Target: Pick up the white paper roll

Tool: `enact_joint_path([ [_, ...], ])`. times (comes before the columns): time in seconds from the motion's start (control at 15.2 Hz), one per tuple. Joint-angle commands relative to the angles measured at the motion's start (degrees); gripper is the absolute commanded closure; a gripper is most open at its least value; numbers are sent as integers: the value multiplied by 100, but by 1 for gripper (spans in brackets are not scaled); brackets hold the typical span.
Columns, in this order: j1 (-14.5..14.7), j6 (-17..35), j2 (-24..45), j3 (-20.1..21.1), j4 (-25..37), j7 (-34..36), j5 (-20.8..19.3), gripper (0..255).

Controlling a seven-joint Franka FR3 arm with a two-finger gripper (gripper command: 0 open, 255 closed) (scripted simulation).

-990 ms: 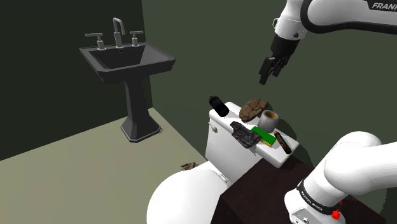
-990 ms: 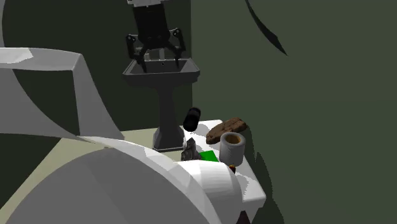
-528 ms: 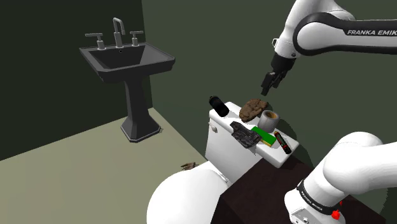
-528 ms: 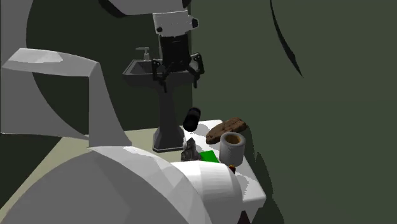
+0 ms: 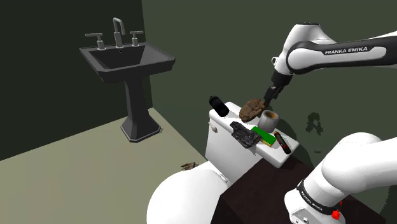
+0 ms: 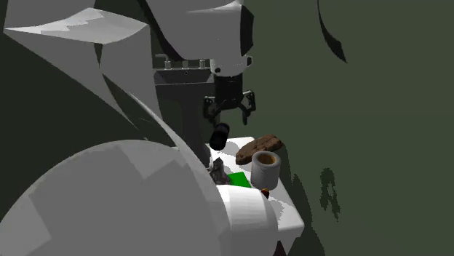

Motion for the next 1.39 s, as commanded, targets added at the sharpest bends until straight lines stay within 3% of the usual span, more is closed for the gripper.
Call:
enact_joint_path([
  [0.0, -73, 343, 227, -267, -127, -280, -97, 0],
  [0.33, -144, 1204, 1015, -893, -266, -930, -201, 0],
  [0.66, -81, 2024, 1988, -1504, -203, -1679, -34, 0],
  [1.25, 31, 2776, 2560, -1662, -407, -1857, 172, 0],
  [1.32, 26, 2753, 2545, -1661, -399, -1856, 165, 255],
])
